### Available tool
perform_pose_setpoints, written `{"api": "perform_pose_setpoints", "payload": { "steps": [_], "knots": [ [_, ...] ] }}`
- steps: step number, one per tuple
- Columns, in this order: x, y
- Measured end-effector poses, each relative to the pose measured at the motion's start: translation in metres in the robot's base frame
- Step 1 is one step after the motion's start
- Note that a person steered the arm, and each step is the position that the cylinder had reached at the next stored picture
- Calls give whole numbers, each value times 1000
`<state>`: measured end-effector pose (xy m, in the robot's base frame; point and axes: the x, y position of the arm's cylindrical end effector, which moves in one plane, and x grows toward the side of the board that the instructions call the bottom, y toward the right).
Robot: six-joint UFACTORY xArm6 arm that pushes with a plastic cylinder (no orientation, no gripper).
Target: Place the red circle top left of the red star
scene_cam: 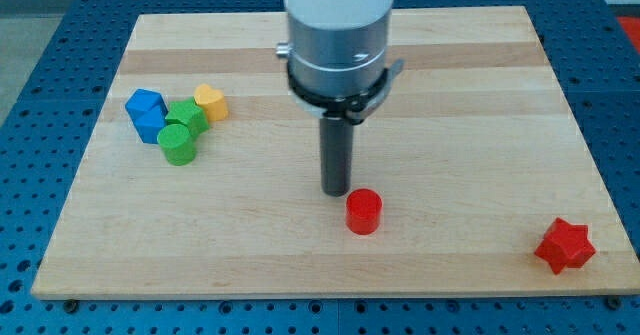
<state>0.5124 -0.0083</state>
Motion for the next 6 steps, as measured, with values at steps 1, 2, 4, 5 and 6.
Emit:
{"api": "perform_pose_setpoints", "payload": {
  "steps": [1,2,4,5,6],
  "knots": [
    [2,-7],
    [36,-7],
    [37,89],
    [34,153],
    [34,153]
  ]
}}
